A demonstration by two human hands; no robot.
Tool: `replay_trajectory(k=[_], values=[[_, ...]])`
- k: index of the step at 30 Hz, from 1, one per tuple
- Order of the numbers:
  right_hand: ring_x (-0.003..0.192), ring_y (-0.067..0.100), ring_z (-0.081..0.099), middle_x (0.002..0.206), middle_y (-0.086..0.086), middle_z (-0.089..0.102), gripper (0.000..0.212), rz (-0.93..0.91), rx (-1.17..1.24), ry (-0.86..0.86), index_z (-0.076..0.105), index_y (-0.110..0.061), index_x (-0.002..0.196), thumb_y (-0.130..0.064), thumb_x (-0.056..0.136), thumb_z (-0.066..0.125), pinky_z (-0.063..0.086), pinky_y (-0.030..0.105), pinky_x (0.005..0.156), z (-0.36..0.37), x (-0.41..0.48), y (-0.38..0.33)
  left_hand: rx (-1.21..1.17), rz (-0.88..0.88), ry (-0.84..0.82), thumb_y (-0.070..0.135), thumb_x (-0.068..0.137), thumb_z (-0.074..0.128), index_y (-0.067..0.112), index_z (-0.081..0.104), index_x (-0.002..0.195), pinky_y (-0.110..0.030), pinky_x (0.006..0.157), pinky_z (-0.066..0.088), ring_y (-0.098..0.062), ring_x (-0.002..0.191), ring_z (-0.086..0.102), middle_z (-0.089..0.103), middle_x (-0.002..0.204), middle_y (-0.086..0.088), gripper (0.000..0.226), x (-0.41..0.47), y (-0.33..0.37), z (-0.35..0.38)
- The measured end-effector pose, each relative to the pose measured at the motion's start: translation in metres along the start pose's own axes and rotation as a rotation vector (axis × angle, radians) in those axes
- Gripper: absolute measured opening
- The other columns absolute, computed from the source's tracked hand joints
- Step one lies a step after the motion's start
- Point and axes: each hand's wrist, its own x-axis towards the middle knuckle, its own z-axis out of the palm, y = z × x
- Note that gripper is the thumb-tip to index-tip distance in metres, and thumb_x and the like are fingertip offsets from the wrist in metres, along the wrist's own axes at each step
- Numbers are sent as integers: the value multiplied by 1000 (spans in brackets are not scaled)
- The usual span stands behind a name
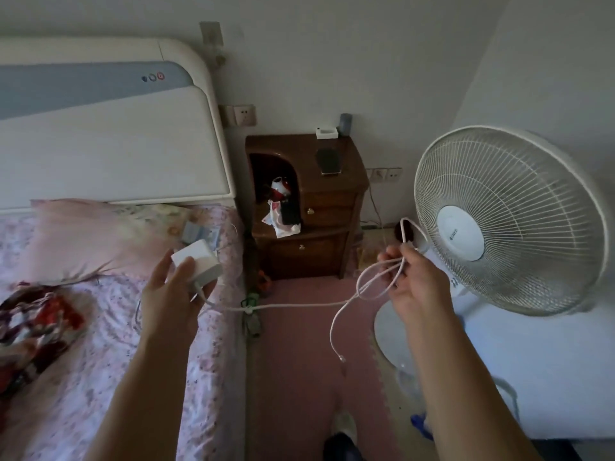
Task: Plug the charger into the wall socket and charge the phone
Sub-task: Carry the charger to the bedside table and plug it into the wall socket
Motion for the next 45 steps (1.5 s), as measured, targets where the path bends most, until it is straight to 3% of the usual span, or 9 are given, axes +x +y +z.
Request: replay_trajectory(k=[3,7,12,17,22,30,36,41,45], values=[[57,16,65,71,4,65,7,26,-24,-22,58,-9,86,-10,92,55,51,28,64,12,35,-13,18,16,-5,11,90,56,16,53,131,-38,80,55,-29,108,62,53,134,-15,41,17,-8,26],[51,10,67,72,2,65,14,50,-74,-68,56,-8,105,-14,92,54,50,25,57,25,78,-31,38,14,10,12,88,56,13,52,130,-39,81,55,-30,110,61,53,133,-17,42,36,-18,60],[60,11,68,74,-1,67,16,102,-121,-76,59,-10,105,-17,92,55,47,26,61,39,112,-48,45,10,26,10,91,54,10,52,130,-35,76,56,-28,105,61,58,113,-11,38,46,-30,96],[62,13,67,75,0,67,13,125,-129,-54,60,-9,102,-16,91,56,47,26,61,52,136,-54,51,-11,30,8,92,54,15,58,119,-30,68,59,-27,101,62,60,106,-8,29,60,-34,123],[64,14,66,74,1,67,7,132,-137,-33,60,-11,93,-15,91,56,46,27,62,72,156,-52,34,-56,35,9,90,58,15,55,129,-36,69,58,-30,107,61,55,125,-16,40,94,-35,139],[68,12,67,76,0,67,20,102,-144,13,62,-8,107,-18,91,56,46,26,62,124,194,-43,57,-113,-31,11,89,60,16,48,137,-41,74,57,-30,108,61,50,136,-17,50,181,-32,167],[75,16,65,77,2,66,9,73,-117,64,60,-9,94,-15,93,54,49,28,73,186,213,-34,56,-157,-75,8,90,59,17,48,137,-44,83,55,-32,116,58,48,140,-17,50,246,-9,187],[77,18,67,82,5,67,5,49,-68,109,60,-10,90,-14,92,56,52,29,71,222,232,-29,123,-163,-100,10,90,59,21,46,139,-33,68,56,-27,110,60,48,139,-13,52,288,10,204],[79,20,66,81,6,67,6,27,-74,136,59,-10,88,-12,92,56,51,35,86,243,243,-27,147,-187,-100,13,89,60,23,47,138,-31,67,56,-25,108,60,47,140,-11,51,315,15,214]])
